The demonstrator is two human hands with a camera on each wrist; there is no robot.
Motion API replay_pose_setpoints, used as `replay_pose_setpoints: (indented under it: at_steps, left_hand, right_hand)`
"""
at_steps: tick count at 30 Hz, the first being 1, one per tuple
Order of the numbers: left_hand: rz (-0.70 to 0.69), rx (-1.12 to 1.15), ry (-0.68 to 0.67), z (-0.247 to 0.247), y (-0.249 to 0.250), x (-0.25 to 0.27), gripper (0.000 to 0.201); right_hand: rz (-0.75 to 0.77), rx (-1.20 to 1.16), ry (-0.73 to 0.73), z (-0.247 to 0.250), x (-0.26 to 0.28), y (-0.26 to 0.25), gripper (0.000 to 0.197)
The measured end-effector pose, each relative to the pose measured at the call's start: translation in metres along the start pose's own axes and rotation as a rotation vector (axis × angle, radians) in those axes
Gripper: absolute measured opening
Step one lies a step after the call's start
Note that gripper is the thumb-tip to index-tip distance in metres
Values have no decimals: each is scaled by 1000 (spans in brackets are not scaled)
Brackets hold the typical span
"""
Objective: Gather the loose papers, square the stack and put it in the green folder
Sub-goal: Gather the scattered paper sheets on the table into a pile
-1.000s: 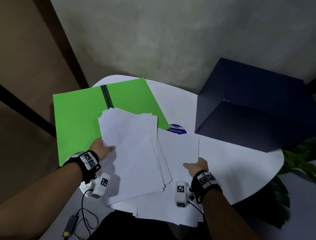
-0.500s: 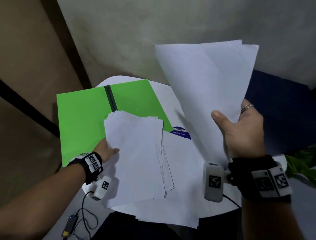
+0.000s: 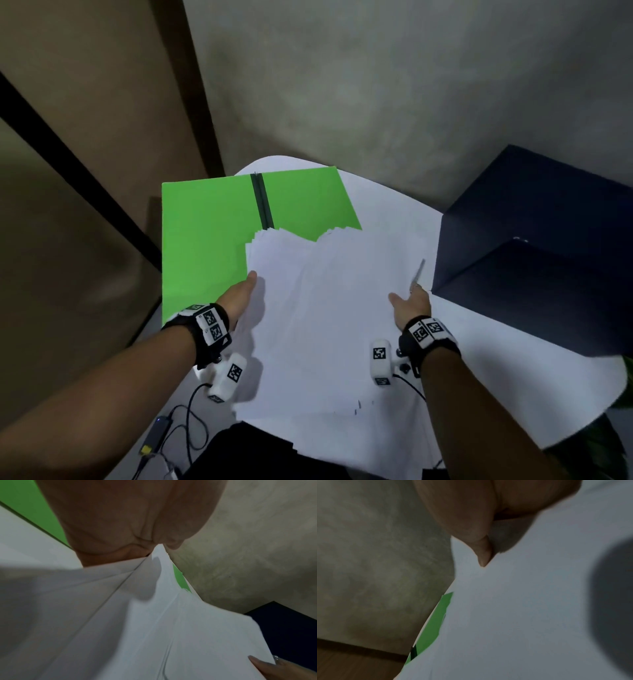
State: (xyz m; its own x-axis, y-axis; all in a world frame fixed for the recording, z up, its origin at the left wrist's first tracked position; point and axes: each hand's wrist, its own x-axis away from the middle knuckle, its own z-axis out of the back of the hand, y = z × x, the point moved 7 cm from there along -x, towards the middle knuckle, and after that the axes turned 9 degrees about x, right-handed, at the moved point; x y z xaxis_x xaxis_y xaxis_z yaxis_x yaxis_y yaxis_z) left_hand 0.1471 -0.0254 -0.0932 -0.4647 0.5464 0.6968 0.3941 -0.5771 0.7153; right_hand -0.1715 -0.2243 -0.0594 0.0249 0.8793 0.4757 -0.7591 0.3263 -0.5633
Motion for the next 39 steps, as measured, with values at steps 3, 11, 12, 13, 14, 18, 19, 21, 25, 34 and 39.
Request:
replay_pose_setpoints:
  at_steps: [3,11,12,13,14,18,19,21,25,34,39]
  left_hand:
    - [21,10,8,-2,-6,-8,77]
    - [-169,-597,116,1,-1,-21,65]
    - [-165,-609,101,0,-1,-24,64]
    - [-174,-618,96,0,0,-24,64]
    - [-175,-634,98,0,0,-26,66]
    - [-182,-693,137,-4,2,-25,66]
    - [-170,-697,151,-5,3,-25,65]
    - [-159,-718,176,-6,5,-20,65]
    - [-149,-686,180,-4,3,-20,72]
    - [-170,-648,117,-1,8,-17,75]
    - [-179,-730,73,-12,5,-19,75]
  right_hand:
    - [79,10,-63,-29,10,-17,57]
    - [-382,461,146,4,38,67,82]
    - [-431,452,141,9,46,84,90]
    - [-439,441,145,9,52,94,96]
    - [-426,442,146,6,55,98,99]
    - [-416,312,118,-6,64,95,90]
    - [-415,245,114,-6,65,95,85]
    - [-426,132,99,-2,66,96,74]
    - [-422,-72,1,0,69,94,73]
    - [68,3,394,106,85,28,38]
    - [481,-286,470,201,136,-51,34]
